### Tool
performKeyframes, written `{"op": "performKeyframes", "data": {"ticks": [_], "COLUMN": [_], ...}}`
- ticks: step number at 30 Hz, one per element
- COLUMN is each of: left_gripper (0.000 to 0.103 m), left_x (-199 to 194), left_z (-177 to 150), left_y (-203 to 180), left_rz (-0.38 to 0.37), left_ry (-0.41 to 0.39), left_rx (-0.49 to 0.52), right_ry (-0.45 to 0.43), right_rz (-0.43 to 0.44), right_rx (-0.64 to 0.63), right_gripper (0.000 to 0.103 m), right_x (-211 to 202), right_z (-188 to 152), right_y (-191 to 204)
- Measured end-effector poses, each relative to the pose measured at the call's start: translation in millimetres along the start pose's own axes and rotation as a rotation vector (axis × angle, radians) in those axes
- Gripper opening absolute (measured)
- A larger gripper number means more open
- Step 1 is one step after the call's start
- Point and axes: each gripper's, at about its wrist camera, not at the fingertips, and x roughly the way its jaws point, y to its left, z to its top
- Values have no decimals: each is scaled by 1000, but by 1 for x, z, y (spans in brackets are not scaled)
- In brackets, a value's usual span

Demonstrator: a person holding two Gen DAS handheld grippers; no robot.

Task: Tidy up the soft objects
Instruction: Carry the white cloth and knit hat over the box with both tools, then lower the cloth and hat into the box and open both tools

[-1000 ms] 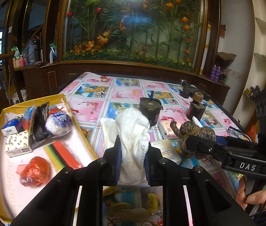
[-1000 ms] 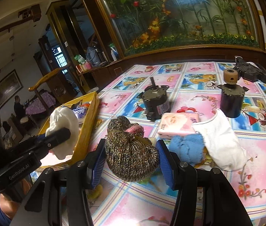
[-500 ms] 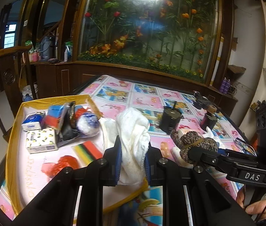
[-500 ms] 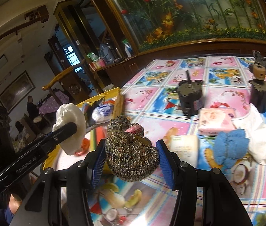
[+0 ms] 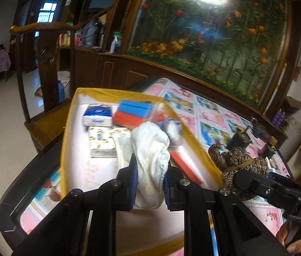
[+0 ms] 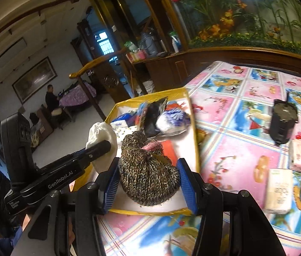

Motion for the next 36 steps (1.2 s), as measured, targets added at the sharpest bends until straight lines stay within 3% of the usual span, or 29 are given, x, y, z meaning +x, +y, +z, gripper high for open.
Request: {"op": "performKeyframes", "data": {"ticks": [9,21,26,36], "left_gripper": [19,22,39,55], "left_x": [18,24,24,20], "left_z": [-11,-11,-12,-13], "left_y": [22,22,17,20], "left_rz": [14,15,11,-27], "left_ry": [82,114,120,95], "left_rx": [-36,-31,-14,-30], "right_ry": [108,145,152,101], "right_rz": [-9,-40,-36,2], "right_rx": [7,-84,-113,-112], "right_gripper": [58,59,59,67], "right_x": [54,69,68,48], "right_z": [-13,-23,-25,-26], "right_y": [8,18,23,24]}}
